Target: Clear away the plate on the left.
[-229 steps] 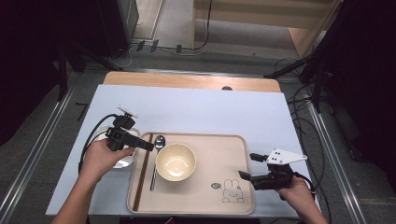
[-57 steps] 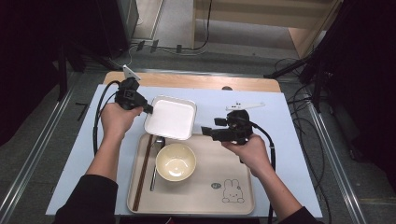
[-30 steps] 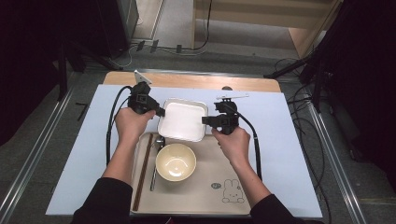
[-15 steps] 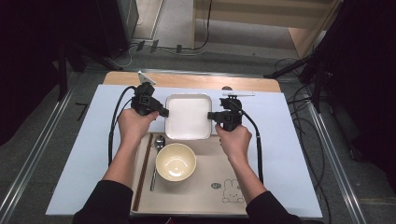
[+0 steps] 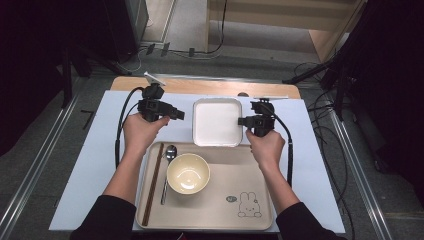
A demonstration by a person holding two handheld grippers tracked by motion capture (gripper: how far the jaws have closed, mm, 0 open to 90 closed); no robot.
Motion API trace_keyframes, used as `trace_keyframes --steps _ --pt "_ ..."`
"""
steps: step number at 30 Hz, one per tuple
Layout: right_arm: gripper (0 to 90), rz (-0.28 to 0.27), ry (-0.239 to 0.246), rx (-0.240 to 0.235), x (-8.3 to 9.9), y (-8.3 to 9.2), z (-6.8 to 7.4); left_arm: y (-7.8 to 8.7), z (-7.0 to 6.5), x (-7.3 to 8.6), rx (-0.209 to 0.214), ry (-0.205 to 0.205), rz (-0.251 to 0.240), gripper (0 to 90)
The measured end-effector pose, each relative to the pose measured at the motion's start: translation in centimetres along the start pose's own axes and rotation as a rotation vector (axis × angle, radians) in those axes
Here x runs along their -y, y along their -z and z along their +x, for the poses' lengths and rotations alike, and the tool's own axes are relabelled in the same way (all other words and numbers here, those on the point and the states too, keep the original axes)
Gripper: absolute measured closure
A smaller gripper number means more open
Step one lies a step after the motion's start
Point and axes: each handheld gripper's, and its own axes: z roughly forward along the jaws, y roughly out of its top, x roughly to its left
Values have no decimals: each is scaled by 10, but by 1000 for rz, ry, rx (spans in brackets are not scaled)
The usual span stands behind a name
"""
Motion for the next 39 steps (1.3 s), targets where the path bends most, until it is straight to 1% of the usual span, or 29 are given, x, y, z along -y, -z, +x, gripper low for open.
trace_keyframes --steps 3,4,5,6,9,10,12,14,16,19,21,23,25,26,29,33,36,39 --pt "887 3 -11 -1 -1 6 -10 3 3 2 10 -17 13 548" --pt "887 6 -3 0 -1 8 -13 5 4 3 7 -19 6 538" --pt "887 7 -2 2 0 9 -16 6 5 4 4 -27 6 528" --pt "887 15 -3 2 0 11 -17 8 6 5 7 -27 4 517" --pt "887 28 -3 4 2 14 -22 13 8 8 13 -52 -5 482" --pt "888 32 -1 -1 3 15 -25 14 10 10 15 -61 -7 477" --pt "887 41 -5 -5 5 17 -29 16 12 12 27 -50 -10 465" --pt "887 55 -14 -2 7 19 -33 18 15 14 39 -60 2 454" --pt "887 63 -18 -4 9 21 -37 19 17 17 28 -69 1 451" --pt "887 71 -18 -4 13 25 -42 22 21 21 45 -71 -1 441" --pt "887 83 -16 -4 16 28 -46 24 22 24 38 -81 -4 432" --pt "887 98 -22 -5 20 31 -50 26 24 27 30 -92 5 428" --pt "887 107 -21 -9 25 34 -54 27 25 29 34 -99 8 425" --pt "887 110 -15 -6 28 35 -55 28 25 30 36 -101 6 422" --pt "887 126 -24 -17 36 38 -59 29 27 33 46 -104 4 416" --pt "887 144 -20 -18 49 38 -64 31 29 38 47 -108 0 412" --pt "887 153 -25 -27 58 39 -66 33 31 42 41 -115 2 410" --pt "887 168 -24 -29 67 39 -66 34 33 46 40 -126 -13 408"
